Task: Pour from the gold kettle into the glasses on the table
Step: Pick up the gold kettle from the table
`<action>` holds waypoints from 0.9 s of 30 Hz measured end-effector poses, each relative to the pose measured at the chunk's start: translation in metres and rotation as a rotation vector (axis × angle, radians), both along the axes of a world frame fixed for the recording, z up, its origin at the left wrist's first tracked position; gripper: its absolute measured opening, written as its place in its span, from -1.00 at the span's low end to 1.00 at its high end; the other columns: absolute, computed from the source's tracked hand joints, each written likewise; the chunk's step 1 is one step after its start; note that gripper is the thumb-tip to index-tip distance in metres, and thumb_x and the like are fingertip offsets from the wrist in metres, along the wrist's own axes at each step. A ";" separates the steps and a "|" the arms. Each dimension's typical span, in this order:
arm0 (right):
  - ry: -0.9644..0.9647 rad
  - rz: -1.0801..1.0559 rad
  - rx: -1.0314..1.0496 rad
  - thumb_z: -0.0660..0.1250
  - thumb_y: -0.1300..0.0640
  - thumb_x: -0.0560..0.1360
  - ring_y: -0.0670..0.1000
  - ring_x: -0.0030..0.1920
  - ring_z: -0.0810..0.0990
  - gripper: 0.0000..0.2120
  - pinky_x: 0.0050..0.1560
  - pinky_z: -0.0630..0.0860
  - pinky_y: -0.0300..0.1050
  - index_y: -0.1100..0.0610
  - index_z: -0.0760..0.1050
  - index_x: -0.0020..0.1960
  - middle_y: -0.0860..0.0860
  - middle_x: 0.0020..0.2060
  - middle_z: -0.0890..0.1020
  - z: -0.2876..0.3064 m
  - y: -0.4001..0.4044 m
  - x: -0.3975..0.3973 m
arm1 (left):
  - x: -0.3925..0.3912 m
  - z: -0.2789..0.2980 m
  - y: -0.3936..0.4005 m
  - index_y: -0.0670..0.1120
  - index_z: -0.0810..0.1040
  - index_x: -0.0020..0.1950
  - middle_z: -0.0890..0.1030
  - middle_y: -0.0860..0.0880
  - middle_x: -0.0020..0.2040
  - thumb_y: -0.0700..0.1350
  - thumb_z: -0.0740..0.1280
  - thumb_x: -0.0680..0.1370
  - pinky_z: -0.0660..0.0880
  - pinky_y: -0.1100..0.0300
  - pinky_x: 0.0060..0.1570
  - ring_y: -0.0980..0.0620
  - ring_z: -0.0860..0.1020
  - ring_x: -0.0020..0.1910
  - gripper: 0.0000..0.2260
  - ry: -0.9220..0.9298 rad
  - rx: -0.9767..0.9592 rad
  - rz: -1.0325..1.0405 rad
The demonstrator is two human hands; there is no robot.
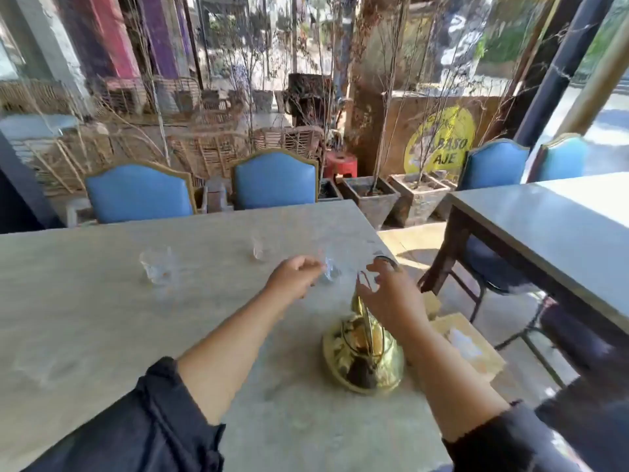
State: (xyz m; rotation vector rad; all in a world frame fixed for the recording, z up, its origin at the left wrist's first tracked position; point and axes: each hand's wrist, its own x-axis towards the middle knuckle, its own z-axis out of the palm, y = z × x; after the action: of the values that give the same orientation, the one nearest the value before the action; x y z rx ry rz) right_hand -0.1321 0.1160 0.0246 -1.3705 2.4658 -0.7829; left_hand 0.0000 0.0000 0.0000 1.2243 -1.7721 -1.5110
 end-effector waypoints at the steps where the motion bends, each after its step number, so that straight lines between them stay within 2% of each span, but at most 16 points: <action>1: -0.044 -0.020 0.038 0.30 0.00 0.48 0.11 0.16 0.55 -0.52 0.12 0.52 -0.02 0.05 0.35 0.37 0.11 0.22 0.53 -0.008 0.004 0.003 | -0.004 -0.014 0.005 0.04 0.55 -0.06 0.59 0.00 -0.04 -0.10 0.36 0.57 0.41 0.25 -0.27 0.03 0.56 -0.02 -0.96 -0.048 0.019 -0.040; 3: -0.113 -0.023 0.050 0.32 0.02 0.49 0.11 0.19 0.53 -0.46 0.17 0.52 0.01 0.06 0.27 0.42 0.12 0.23 0.51 -0.024 0.010 0.007 | -0.014 -0.047 0.012 0.01 0.56 0.03 0.60 0.01 0.01 -0.13 0.38 0.55 0.43 0.24 -0.17 0.02 0.55 0.06 -0.91 -0.140 0.036 -0.088; 5: -0.154 -0.037 0.032 0.31 0.04 0.49 0.11 0.16 0.54 -0.47 0.15 0.52 0.01 0.06 0.25 0.41 0.12 0.19 0.54 -0.038 0.019 0.012 | -0.020 -0.081 0.022 -0.03 0.57 0.18 0.56 -0.08 0.23 -0.13 0.41 0.53 0.45 0.20 0.11 -0.05 0.53 0.24 -0.76 -0.187 0.024 -0.153; 7: -0.179 -0.068 -0.033 0.30 0.07 0.51 0.13 0.12 0.56 -0.52 0.09 0.51 0.02 0.07 0.27 0.39 0.12 0.14 0.58 -0.050 0.024 0.015 | -0.023 -0.098 0.031 -0.04 0.49 0.38 0.41 -0.13 0.40 -0.10 0.41 0.53 0.35 0.14 0.34 -0.07 0.41 0.39 -0.59 -0.209 0.008 -0.191; 10: -0.246 -0.121 -0.123 0.27 0.12 0.54 0.12 0.05 0.60 -0.58 0.02 0.53 0.01 0.05 0.30 0.37 0.10 0.08 0.63 -0.067 0.030 0.024 | -0.024 -0.112 0.041 0.09 0.35 0.51 0.29 -0.10 0.47 0.02 0.38 0.53 0.25 0.08 0.44 -0.04 0.29 0.47 -0.45 -0.167 0.043 -0.200; 14: -0.405 -0.177 -0.220 0.26 0.14 0.54 0.08 0.01 0.63 -0.66 0.04 0.56 0.06 -0.02 0.38 0.30 0.01 0.03 0.66 -0.079 0.030 0.027 | -0.024 -0.119 0.043 0.19 0.34 0.50 0.31 0.00 0.52 0.22 0.36 0.40 0.28 -0.09 0.46 0.01 0.30 0.49 -0.34 -0.096 0.088 -0.198; 18: -0.472 -0.202 -0.296 0.29 0.16 0.53 0.00 -0.03 0.62 -0.75 0.05 0.56 0.11 -0.02 0.45 0.19 -0.06 -0.03 0.65 -0.083 0.030 0.025 | -0.022 -0.120 0.041 0.21 0.38 0.47 0.31 0.03 0.52 0.17 0.40 0.45 0.28 -0.06 0.46 0.03 0.30 0.48 -0.42 -0.077 0.097 -0.199; 23: -0.508 -0.196 -0.331 0.31 0.11 0.52 0.08 -0.12 0.63 -0.77 -0.01 0.56 0.21 0.02 0.46 0.17 0.00 -0.12 0.66 -0.083 0.032 0.021 | -0.026 -0.118 0.039 0.27 0.37 0.46 0.30 0.05 0.54 0.17 0.39 0.47 0.28 -0.08 0.45 0.01 0.29 0.49 -0.45 -0.093 0.096 -0.219; 25: -0.503 -0.172 -0.338 0.31 0.12 0.53 0.09 -0.12 0.64 -0.81 -0.03 0.57 0.21 0.02 0.47 0.14 0.00 -0.12 0.67 -0.076 0.030 0.017 | -0.027 -0.115 0.040 0.38 0.38 0.39 0.34 0.04 0.52 0.27 0.39 0.42 0.31 -0.12 0.43 -0.01 0.33 0.46 -0.46 -0.074 0.110 -0.209; 27: -0.505 -0.141 -0.338 0.30 0.14 0.54 0.13 -0.16 0.64 -0.84 -0.09 0.59 0.20 0.04 0.49 0.11 0.02 -0.14 0.67 -0.063 0.026 0.009 | -0.031 -0.112 0.038 0.54 0.39 0.21 0.40 0.00 0.47 0.40 0.39 0.31 0.34 -0.15 0.41 -0.03 0.38 0.43 -0.52 -0.032 0.132 -0.191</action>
State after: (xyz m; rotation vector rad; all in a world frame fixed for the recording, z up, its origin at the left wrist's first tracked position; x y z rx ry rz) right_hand -0.1231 0.1415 -0.0383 -0.9334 2.1048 -1.4302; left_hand -0.0307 0.0379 -0.1120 1.1748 -1.8806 -1.7497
